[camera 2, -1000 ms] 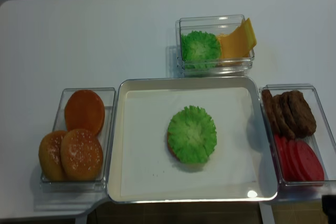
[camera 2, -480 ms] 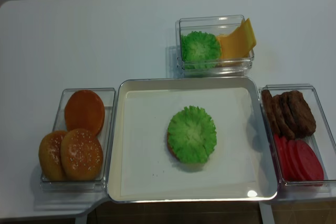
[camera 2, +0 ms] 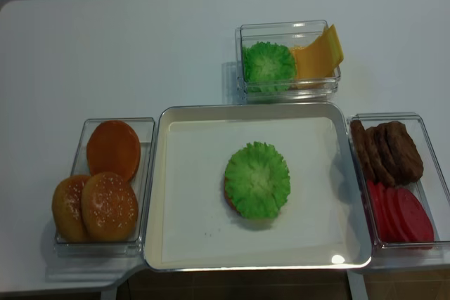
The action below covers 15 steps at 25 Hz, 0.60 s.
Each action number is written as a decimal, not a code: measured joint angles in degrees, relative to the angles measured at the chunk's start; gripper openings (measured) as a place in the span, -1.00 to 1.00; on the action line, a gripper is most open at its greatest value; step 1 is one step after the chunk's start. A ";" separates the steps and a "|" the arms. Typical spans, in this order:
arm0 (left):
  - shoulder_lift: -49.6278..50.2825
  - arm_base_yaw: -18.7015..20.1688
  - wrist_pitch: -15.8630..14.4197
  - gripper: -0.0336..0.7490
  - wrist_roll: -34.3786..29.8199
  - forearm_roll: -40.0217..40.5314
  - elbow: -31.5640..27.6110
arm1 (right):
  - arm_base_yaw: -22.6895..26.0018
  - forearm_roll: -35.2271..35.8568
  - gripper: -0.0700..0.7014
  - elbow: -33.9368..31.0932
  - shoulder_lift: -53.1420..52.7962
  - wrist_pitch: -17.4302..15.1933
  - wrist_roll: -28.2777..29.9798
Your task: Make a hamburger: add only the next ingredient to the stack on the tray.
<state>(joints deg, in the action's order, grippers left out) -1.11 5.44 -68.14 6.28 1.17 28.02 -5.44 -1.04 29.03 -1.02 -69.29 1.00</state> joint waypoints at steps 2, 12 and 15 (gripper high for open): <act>0.00 0.00 0.00 0.04 0.00 0.00 0.00 | 0.00 -0.11 0.37 -1.00 0.00 1.72 0.41; 0.00 0.00 0.00 0.04 0.00 0.00 0.00 | 0.00 -0.11 0.37 -1.80 0.00 3.06 0.38; 0.00 0.00 0.00 0.04 0.00 0.00 0.00 | 0.00 -0.11 0.37 -1.80 0.00 3.06 0.38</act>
<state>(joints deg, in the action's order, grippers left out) -1.11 5.44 -68.14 6.28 1.17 28.02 -5.44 -1.16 27.24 -1.02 -66.23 1.38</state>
